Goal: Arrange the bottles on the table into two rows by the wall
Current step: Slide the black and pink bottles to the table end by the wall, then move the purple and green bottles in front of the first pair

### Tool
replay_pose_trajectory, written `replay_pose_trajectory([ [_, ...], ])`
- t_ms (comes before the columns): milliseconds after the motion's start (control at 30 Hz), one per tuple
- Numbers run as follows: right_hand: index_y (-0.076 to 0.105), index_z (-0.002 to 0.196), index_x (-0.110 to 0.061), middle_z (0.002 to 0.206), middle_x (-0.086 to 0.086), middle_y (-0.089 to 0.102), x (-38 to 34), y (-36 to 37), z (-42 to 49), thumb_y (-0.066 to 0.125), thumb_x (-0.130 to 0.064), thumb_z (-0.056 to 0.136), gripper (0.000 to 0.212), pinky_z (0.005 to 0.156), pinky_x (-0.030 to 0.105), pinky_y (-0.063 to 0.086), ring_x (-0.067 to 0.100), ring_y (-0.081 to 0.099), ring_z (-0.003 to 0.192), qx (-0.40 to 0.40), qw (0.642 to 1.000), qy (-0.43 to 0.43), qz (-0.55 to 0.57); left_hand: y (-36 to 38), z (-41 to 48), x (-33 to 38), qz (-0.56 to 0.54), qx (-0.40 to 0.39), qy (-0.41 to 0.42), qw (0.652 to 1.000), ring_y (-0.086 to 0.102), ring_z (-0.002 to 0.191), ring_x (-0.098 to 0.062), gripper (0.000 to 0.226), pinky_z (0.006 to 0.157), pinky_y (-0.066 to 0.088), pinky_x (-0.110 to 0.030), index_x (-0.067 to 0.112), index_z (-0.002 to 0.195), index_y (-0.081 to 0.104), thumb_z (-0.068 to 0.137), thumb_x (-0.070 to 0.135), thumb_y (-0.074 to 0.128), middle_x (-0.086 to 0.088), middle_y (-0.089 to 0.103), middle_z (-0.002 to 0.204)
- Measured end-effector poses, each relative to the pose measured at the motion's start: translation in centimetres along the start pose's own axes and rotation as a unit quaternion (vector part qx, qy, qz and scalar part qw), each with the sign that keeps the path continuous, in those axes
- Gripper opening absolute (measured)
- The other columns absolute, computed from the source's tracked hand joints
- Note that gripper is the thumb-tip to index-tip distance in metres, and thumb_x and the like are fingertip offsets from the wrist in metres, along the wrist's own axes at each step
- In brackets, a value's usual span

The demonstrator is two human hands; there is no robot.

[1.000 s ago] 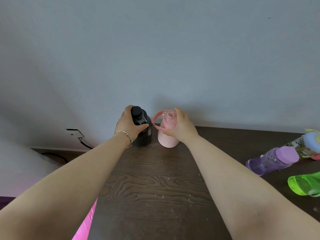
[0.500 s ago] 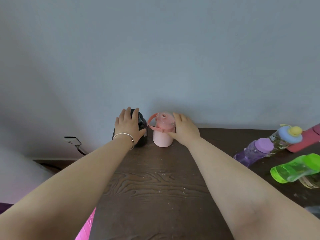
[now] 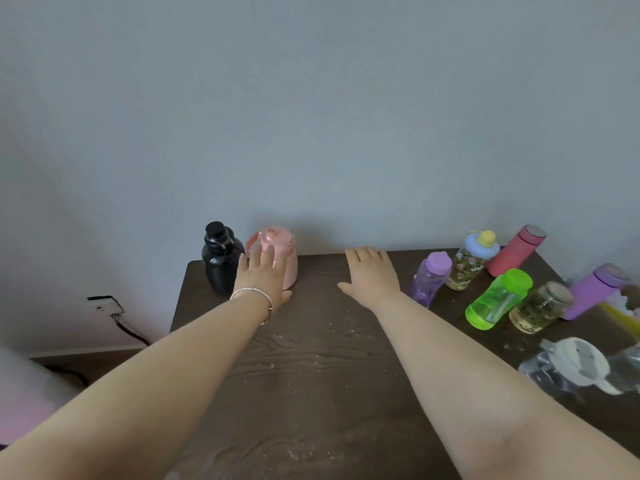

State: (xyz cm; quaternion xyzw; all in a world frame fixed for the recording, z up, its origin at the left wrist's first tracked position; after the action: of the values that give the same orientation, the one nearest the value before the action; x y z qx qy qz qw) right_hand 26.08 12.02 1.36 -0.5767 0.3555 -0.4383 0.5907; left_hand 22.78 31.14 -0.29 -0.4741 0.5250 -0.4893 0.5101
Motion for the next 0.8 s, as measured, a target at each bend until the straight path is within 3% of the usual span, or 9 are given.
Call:
replay_pose_trajectory([
  [267, 0.034, 0.147, -0.011, 0.148, 0.01, 0.044, 9.5, 0.3, -6.8, 0.062, -0.048, 0.09, 0.073, 0.12, 0.05, 0.019, 0.03, 0.029, 0.145, -0.015, 0.999, -0.011, 0.036, -0.7, -2.2, 10.5, -0.009, -0.036, -0.029, 0.999, 0.008, 0.148, -0.033, 0.09, 0.118, 0.015, -0.05, 0.02, 0.154, 0.005, 0.088, 0.055, 0.056, -0.009, 0.008, 0.161],
  [433, 0.04, 0.142, -0.012, 0.139, 0.009, 0.05, 16.6, 0.5, -10.2, 0.065, -0.048, 0.085, 0.072, 0.117, 0.05, 0.022, 0.029, 0.037, 0.136, -0.005, 0.999, -0.012, 0.038, -1.3, -2.9, 18.0, -0.004, -0.04, -0.045, 0.998, 0.003, 0.15, -0.031, 0.09, 0.12, 0.012, -0.049, 0.021, 0.155, 0.004, 0.089, 0.055, 0.055, -0.009, 0.008, 0.162],
  [800, 0.04, 0.143, -0.012, 0.143, 0.012, 0.044, 30.9, 1.0, -13.2, 0.07, -0.047, 0.082, 0.076, 0.11, 0.047, 0.031, 0.032, 0.041, 0.133, 0.011, 0.997, 0.055, 0.062, -3.2, 0.2, 29.1, -0.006, -0.025, -0.032, 0.999, 0.008, 0.149, -0.031, 0.092, 0.119, 0.015, -0.048, 0.02, 0.154, 0.005, 0.087, 0.054, 0.059, -0.009, 0.012, 0.161],
])
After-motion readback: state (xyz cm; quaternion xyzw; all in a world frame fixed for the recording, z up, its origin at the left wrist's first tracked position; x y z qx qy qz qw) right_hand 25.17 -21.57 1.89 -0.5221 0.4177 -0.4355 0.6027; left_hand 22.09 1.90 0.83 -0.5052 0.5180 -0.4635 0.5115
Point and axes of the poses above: each hand's wrist, its own z-axis towards the middle knuckle, its own y-axis out of the palm, x = y × z, the point moved 9 cm from there along z, towards the middle knuckle
